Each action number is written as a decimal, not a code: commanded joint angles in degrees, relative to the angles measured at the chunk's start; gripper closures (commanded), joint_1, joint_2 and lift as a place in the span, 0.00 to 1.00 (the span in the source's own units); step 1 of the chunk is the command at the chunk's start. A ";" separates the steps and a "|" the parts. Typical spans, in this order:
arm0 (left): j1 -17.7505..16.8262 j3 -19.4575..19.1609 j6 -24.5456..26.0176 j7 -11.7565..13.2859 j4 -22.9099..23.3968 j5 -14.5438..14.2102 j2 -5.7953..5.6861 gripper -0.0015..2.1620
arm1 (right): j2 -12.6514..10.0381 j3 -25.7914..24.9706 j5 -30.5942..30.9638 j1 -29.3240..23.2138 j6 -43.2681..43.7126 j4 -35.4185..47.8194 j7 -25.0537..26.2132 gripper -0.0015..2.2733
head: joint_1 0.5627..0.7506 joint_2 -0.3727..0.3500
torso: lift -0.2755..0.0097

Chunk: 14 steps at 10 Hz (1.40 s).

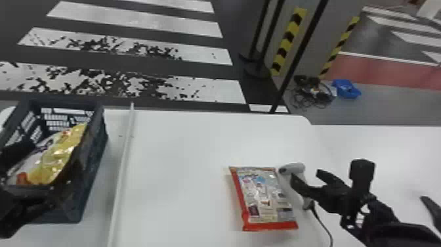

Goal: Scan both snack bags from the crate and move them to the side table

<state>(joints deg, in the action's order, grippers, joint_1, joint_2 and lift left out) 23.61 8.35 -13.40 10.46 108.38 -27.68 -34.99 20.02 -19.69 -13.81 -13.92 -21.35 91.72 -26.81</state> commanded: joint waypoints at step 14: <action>-0.32 0.09 0.00 0.17 0.25 0.17 0.36 0.04 | 3.18 5.36 2.12 4.25 -0.58 -9.81 -0.53 0.89 | 0.70 0.15 | 0.63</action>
<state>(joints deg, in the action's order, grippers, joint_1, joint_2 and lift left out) 23.30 8.44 -13.40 10.64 108.56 -27.51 -34.61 23.12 -14.32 -11.59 -9.74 -21.78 81.97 -27.18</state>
